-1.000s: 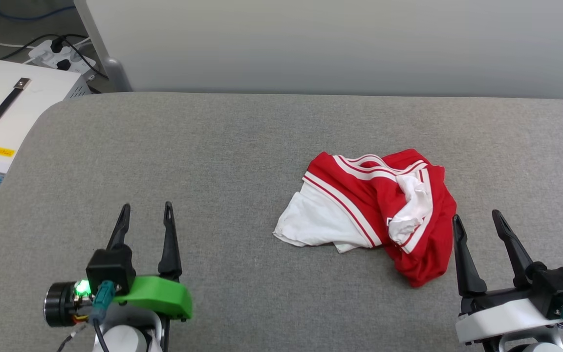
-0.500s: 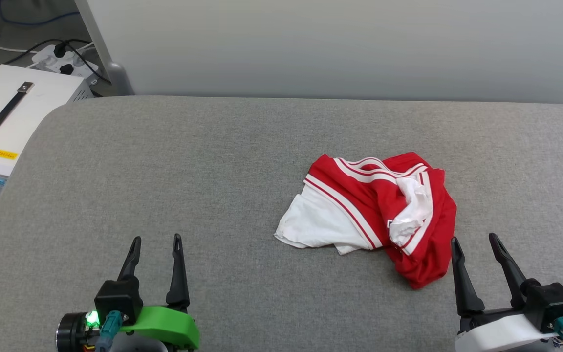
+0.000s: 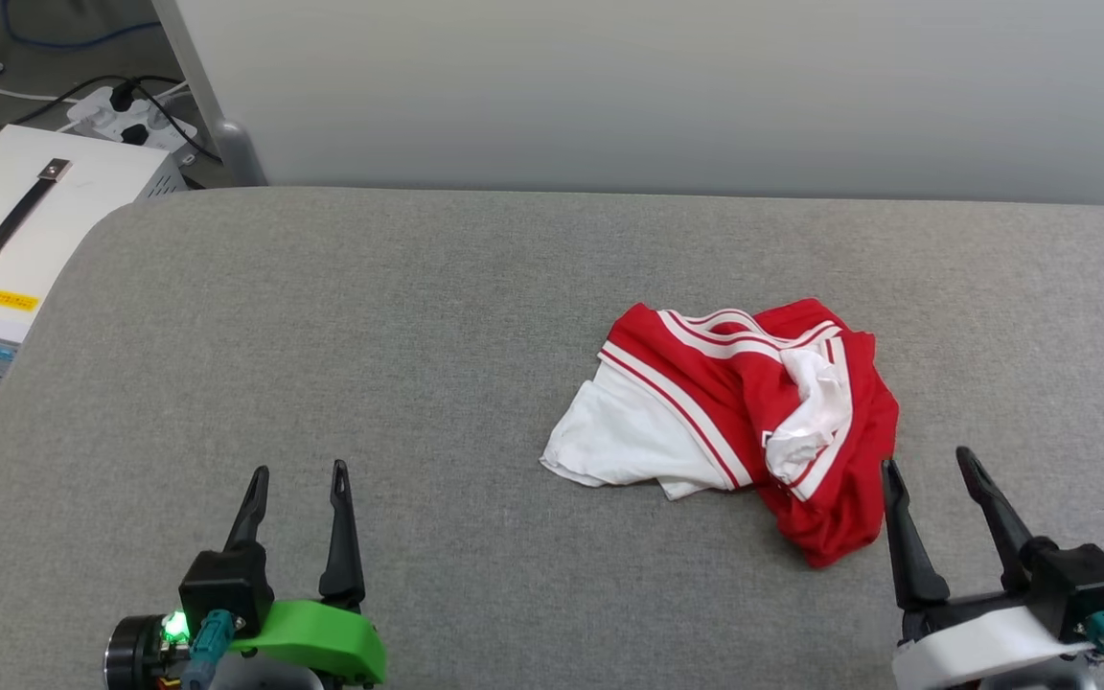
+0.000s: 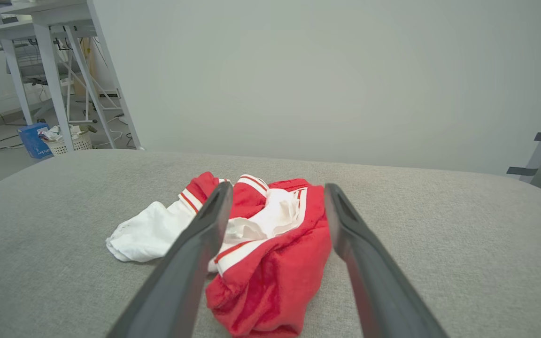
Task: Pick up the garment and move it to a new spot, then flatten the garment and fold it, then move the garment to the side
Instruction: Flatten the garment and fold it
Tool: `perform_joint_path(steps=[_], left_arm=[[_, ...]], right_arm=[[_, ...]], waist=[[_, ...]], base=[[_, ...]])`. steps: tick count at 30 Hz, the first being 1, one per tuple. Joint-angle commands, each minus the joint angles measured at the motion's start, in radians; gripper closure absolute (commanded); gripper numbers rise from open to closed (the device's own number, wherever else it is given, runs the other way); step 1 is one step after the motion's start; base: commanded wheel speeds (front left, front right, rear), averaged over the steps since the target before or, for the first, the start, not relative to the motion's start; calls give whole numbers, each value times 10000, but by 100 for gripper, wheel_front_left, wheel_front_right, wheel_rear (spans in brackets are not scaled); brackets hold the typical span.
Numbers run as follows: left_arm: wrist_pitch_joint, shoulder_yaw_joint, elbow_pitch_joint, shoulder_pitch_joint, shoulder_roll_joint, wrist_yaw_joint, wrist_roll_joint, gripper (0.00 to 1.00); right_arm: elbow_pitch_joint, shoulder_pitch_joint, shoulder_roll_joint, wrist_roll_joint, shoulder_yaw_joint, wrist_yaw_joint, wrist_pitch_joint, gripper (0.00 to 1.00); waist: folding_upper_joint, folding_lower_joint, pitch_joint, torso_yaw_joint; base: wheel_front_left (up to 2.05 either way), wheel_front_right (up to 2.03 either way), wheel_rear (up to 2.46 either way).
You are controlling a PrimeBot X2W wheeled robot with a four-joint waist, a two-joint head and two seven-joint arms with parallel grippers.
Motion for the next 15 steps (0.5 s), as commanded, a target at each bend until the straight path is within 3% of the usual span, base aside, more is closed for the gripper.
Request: perform_joint_path(steps=[1,8,12,15], left_arm=[[-57,70,14,139,-95,-99,103,0],[-57,262,68,-115,-271,-317,320,0],[-57,371,105,-213,-345,-410,405,0],[-57,408,109,-255,-398,-466,462,0]], right_arm=[[-162,-403,-172,-56,83,-7,-47,0],[-574,-2022,-1349,-1,566,-7,-47,0],[365,-3083,-2465,453,1307,-7,-44,0],[1133,-4046,-3358,1137,2237,-7,774,0]], waist=[[0,0,42,16],[0,0,282,114],[0,0,385,152],[0,0,490,169]], base=[[0,0,0],[0,0,0],[0,0,0],[0,0,0]])
